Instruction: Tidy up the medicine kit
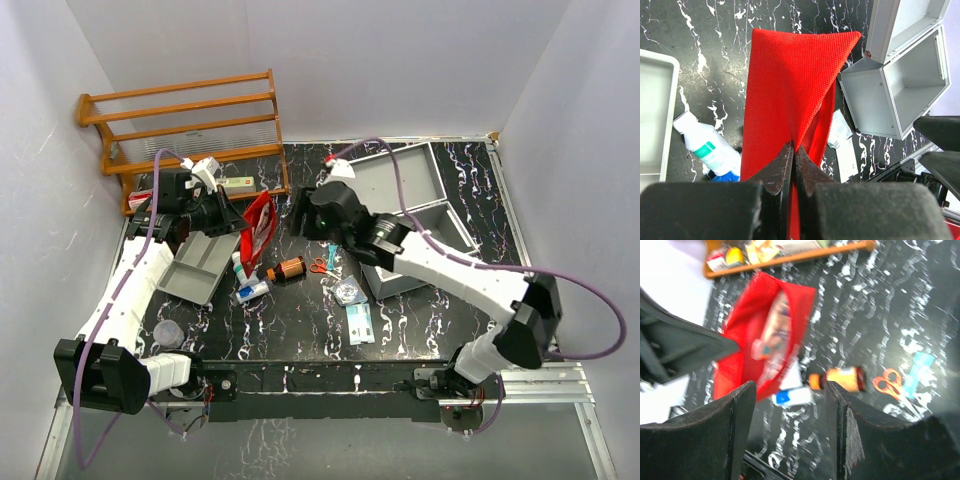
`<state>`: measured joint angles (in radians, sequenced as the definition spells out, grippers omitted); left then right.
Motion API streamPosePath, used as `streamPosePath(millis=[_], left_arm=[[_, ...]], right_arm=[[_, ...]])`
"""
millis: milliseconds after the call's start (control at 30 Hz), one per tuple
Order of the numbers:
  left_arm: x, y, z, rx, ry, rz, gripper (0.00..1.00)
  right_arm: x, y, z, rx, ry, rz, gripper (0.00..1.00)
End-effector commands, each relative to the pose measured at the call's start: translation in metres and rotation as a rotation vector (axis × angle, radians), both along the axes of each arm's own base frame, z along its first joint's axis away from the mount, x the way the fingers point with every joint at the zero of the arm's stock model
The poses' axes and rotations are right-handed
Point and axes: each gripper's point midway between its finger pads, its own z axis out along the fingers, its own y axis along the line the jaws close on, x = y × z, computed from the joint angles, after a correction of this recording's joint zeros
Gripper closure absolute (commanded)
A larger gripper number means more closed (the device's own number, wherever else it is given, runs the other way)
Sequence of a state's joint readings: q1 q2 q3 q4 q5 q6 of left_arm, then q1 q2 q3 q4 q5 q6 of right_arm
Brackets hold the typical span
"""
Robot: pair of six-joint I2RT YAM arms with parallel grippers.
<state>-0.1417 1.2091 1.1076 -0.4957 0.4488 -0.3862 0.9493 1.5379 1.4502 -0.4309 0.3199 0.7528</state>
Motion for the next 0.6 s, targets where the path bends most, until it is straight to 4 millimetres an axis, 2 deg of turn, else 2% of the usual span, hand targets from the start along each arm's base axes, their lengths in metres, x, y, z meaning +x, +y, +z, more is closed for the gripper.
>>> streamPosePath(millis=[0,100,200,367,567], left_arm=[[-0.007,-0.006,0.022,-0.028,-0.016,-0.024,1.0],[-0.015,-0.008,0.023,-0.046,0.009,-0.04,1.0],[-0.026,-0.014,0.023,-0.083,0.039,-0.071,1.0],[-0.042,-0.028,0.021,-0.188,0.1,-0.1,1.0],[-0.058,-0.045,0.017,-0.335,0.168,-0.119,1.0]], right_arm=[[-0.012,-0.047,-0.026,-0.067,0.016,-0.011,0.45],[-0.025,-0.081,-0.057,-0.158,0.051,-0.037,0.43],[-0.04,-0.103,-0.089,-0.25,0.104,-0.031,0.41],[-0.055,-0.11,-0.13,-0.338,0.192,0.015,0.39],[-0.059,-0.105,-0.163,-0.415,0.261,0.035,0.43]])
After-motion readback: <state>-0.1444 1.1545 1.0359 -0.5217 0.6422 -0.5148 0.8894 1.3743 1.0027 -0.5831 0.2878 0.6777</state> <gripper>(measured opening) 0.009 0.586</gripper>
